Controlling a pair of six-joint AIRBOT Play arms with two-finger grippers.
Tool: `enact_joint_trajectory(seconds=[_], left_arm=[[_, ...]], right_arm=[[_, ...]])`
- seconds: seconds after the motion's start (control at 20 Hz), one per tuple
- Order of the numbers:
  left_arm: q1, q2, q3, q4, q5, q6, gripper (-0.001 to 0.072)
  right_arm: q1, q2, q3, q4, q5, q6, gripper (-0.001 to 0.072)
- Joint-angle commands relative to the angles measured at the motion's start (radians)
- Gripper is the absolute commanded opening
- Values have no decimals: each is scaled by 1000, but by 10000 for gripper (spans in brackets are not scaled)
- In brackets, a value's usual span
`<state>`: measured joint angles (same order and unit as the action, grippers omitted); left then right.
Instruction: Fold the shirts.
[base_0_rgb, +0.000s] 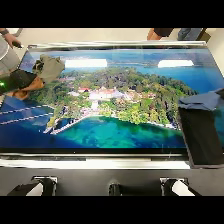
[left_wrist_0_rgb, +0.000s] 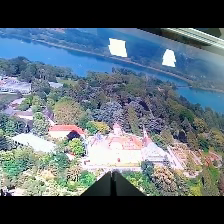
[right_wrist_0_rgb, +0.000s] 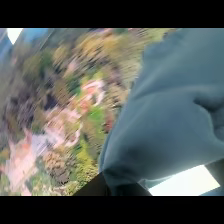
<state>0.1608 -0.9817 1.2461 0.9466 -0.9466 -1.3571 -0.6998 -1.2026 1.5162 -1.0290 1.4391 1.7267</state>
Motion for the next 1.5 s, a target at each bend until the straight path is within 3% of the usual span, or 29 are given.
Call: enact_joint_trajectory(seconds=[0.0, 0.25, 0.5, 0.65, 0.75, 1.0, 1.05, 1.15, 1.35, 1.45], left_arm=[[0, 1, 0, 0, 0, 0, 30], [0, 1, 0, 0, 0, 15, 30], [0, 1, 0, 0, 0, 15, 30], [0, 1, 0, 0, -13, 15, 30], [0, 1, 0, 0, -16, 15, 30], [0, 1, 0, -4, -16, 14, 30], [0, 1, 0, -4, -16, 14, 30], [0, 1, 1, -5, -15, 14, 30], [0, -1, 129, 12, 39, 16, 27], [-37, -32, 275, 219, 100, -8, 26]], right_arm=[[-151, 40, 13, -3, 110, 16, 41], [-324, 100, 12, -20, 198, 10, 41], [-354, 92, -103, -350, 321, 16, 41], [-354, 92, -319, -363, 309, -28, 41], [-354, 92, -436, -457, 255, -37, 41], [-355, 92, -572, -483, 115, -37, 42], [-355, 92, -571, -488, 98, -36, 70], [-355, 92, -567, -480, 54, -53, 602], [-354, 93, -306, -425, -45, -169, 614], [-306, 93, -104, -228, -199, -225, 610]])
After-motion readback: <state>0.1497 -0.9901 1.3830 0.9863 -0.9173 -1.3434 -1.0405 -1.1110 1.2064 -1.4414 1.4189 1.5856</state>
